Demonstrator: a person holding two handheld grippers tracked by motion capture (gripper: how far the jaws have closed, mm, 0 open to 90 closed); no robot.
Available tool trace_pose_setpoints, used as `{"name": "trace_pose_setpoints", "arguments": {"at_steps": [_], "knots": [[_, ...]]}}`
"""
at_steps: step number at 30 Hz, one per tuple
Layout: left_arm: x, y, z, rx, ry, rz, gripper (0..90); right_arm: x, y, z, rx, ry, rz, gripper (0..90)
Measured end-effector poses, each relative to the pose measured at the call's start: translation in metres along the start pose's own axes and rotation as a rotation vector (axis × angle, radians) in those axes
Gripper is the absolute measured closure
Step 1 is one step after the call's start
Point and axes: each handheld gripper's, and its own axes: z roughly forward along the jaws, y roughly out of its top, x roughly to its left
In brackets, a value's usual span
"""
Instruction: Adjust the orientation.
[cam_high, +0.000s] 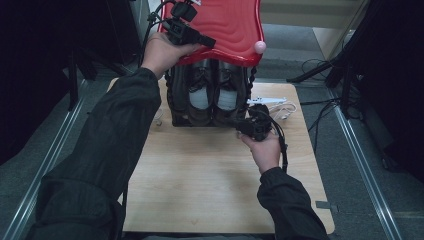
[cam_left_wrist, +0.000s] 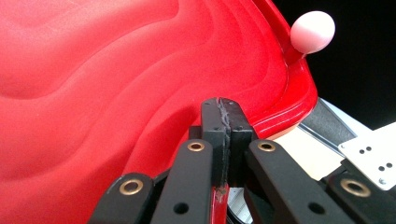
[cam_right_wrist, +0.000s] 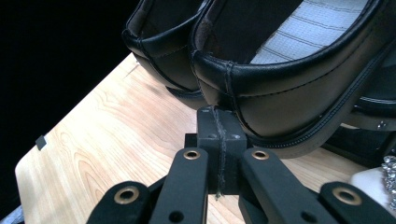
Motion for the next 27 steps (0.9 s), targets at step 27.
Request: {"name": "trace_pose_setpoints", "arguments": {"at_steps": [27], "knots": [[0.0,0.0,0.001,0.002,0.003,-0.007,90.0,-0.013,0.021,0.004,-0.05,-0.071,0.046,90.0]]}}
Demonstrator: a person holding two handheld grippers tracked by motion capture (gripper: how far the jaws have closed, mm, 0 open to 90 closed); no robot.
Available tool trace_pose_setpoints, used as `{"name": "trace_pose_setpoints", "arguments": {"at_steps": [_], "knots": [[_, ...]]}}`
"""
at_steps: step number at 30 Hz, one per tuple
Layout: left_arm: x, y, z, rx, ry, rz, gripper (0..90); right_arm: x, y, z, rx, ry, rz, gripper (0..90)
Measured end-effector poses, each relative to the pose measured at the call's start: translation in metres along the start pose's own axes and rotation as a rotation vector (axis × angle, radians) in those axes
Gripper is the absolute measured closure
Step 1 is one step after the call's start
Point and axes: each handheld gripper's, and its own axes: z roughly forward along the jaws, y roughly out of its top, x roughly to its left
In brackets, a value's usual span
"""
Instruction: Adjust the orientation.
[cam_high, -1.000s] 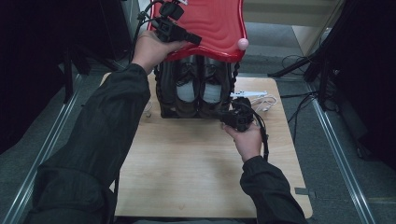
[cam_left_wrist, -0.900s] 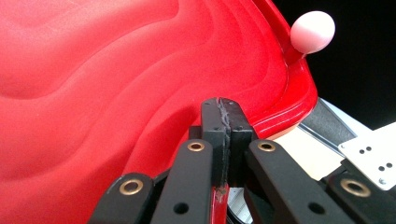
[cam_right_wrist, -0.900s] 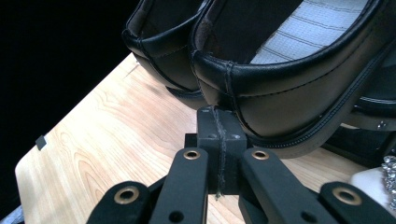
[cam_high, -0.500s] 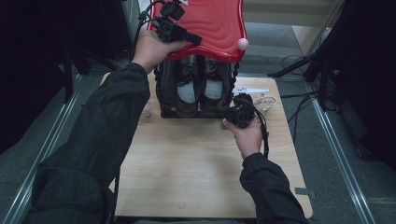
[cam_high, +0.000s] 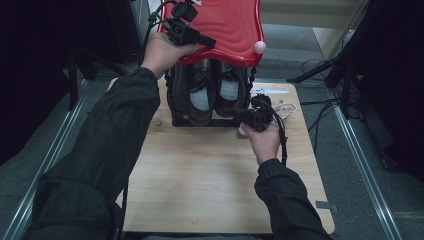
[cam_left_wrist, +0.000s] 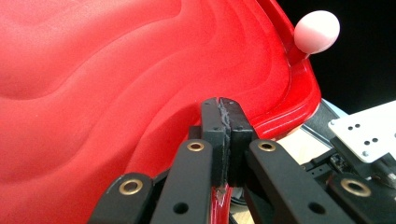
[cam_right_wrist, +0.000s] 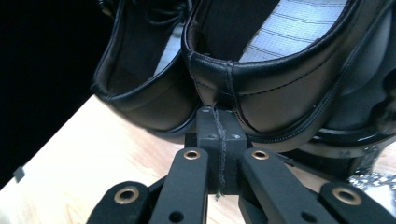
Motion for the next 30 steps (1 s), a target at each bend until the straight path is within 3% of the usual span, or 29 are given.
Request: {"name": "trace_pose_setpoints", "arguments": {"at_steps": [3,7,10,12,15,17,30], "knots": [[0.0,0.0,0.0,-0.001,0.0,0.002,90.0,-0.003,0.004,0.001,-0.017,-0.014,0.02,90.0],[0.0,0.0,0.0,-0.001,0.001,0.003,90.0,-0.013,0.006,0.003,-0.072,-0.007,0.088,90.0],[0.0,0.0,0.0,-0.001,0.0,0.001,90.0,-0.018,0.008,0.003,-0.101,-0.042,0.095,90.0],[0.0,0.0,0.0,-0.001,0.0,0.0,90.0,-0.023,0.009,0.004,-0.078,-0.075,0.102,90.0],[0.0,0.0,-0.001,0.0,-0.001,0.003,89.9,-0.026,0.006,0.004,-0.074,-0.061,0.12,90.0],[0.0,0.0,-0.001,-0.001,-0.002,0.006,89.5,-0.021,0.002,0.002,-0.105,-0.035,0.111,90.0],[0.0,0.0,-0.001,-0.002,-0.004,0.002,88.3,0.017,-0.02,0.001,-0.064,0.019,0.005,90.0]]}}
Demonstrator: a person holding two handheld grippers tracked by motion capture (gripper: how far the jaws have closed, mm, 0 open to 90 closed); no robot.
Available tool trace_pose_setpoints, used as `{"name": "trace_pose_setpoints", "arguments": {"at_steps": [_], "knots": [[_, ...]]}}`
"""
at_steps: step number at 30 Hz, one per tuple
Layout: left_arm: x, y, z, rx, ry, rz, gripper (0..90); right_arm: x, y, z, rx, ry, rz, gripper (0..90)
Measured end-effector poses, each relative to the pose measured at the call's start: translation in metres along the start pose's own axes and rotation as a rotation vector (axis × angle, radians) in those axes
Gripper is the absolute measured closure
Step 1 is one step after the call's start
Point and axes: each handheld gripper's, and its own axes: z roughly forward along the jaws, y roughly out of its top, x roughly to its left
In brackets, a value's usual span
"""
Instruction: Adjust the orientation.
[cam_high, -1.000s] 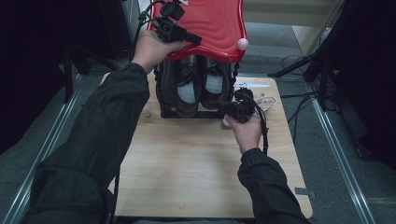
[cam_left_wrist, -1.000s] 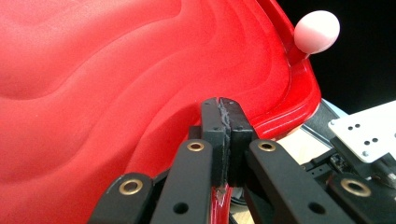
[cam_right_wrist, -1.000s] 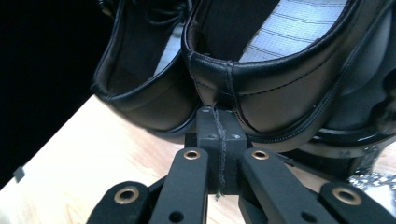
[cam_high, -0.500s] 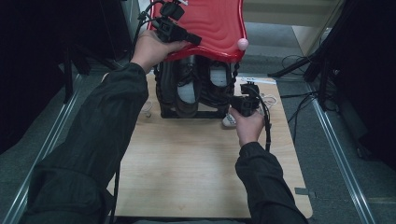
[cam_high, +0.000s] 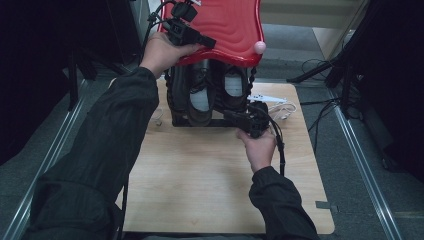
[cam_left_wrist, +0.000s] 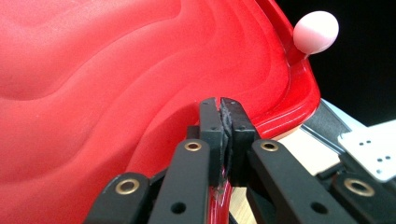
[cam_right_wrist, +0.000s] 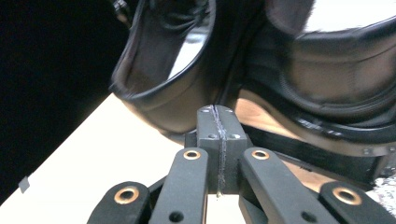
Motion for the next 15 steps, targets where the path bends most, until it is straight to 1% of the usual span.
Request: {"name": "trace_pose_setpoints", "arguments": {"at_steps": [2,4,8,11,15], "knots": [[0.0,0.0,0.0,-0.002,0.0,0.002,88.2,0.004,-0.003,0.0,-0.004,-0.001,-0.02,90.0],[0.0,0.0,0.0,-0.001,0.001,0.002,88.1,0.008,-0.004,0.001,0.004,0.011,-0.024,90.0],[0.0,0.0,0.0,-0.001,0.001,0.004,88.2,0.017,-0.007,0.006,0.034,0.042,-0.053,90.0],[0.0,0.0,0.001,-0.007,0.002,0.009,88.3,0.024,-0.009,0.011,0.056,0.056,-0.067,90.0],[0.0,0.0,0.001,-0.005,0.003,0.015,88.3,0.03,-0.011,0.018,0.068,0.069,-0.081,90.0]]}}
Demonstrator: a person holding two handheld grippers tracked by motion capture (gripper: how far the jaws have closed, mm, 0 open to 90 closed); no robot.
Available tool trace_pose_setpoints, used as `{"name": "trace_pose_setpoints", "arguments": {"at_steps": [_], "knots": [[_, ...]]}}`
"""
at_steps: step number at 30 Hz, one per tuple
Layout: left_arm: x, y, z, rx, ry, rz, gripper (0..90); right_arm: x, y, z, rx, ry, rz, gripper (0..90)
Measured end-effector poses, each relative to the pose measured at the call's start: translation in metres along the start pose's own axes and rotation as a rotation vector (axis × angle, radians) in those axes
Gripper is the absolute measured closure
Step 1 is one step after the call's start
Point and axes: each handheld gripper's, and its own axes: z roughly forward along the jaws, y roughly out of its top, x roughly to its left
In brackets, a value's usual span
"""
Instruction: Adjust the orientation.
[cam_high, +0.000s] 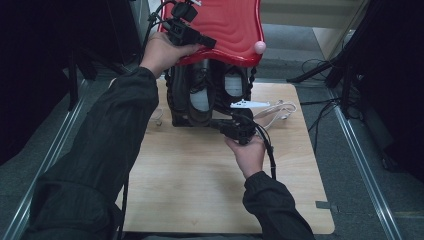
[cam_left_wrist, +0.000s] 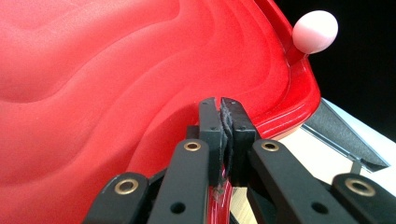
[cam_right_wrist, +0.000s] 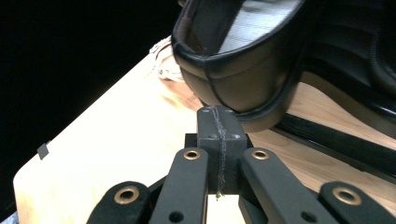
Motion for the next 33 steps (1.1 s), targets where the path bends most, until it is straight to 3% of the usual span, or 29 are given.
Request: {"name": "trace_pose_setpoints", "arguments": {"at_steps": [9,15,27,30,33], "knots": [[-0.001,0.0,0.0,-0.004,0.004,-0.004,88.2,0.002,0.009,0.019,0.019,0.032,0.025,90.0],[-0.001,0.0,0.001,-0.005,0.008,-0.007,88.4,0.01,0.019,0.023,0.015,0.048,-0.023,90.0],[-0.003,-0.001,0.001,-0.014,0.011,-0.009,89.1,0.006,0.044,0.044,0.014,0.03,-0.021,90.0],[-0.003,-0.002,0.001,-0.015,0.013,-0.016,89.2,0.008,0.053,0.051,0.02,0.008,-0.04,90.0],[-0.003,-0.002,0.002,-0.016,0.013,-0.023,89.1,0.008,0.059,0.059,0.011,0.0,-0.025,90.0]]}}
